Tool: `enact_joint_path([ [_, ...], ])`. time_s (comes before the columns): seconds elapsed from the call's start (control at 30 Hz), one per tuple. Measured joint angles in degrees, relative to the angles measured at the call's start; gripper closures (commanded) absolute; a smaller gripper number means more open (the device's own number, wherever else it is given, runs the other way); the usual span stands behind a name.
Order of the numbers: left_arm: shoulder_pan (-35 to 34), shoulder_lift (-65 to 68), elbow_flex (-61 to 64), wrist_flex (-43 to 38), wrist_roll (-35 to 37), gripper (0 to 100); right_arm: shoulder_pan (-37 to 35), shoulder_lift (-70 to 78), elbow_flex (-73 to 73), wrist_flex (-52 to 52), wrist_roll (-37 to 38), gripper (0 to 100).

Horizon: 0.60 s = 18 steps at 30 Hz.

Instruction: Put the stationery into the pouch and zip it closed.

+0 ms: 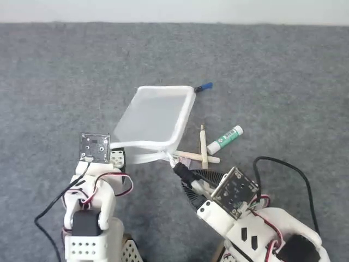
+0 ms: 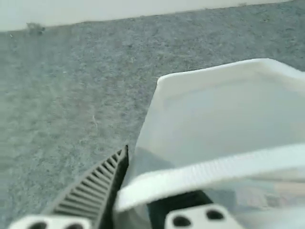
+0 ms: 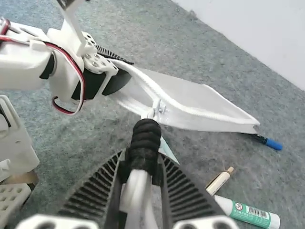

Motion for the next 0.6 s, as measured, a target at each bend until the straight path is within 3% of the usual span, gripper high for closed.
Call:
enact_joint_path([
  [0.07,0.0,0.0,0.0,0.0,0.0,99,0.0,0.0,0.0,0.0,0.0,96.8],
  [0.23,0.0,0.0,-2.11,4.4,0.0,99,0.26,-0.35,0.0,0.0,0.0,79.8],
  [0.6,-0.44,0.0,-2.64,6.24,-0.09,99,12.13,-0.88,-0.09,0.0,-3.6,80.4],
])
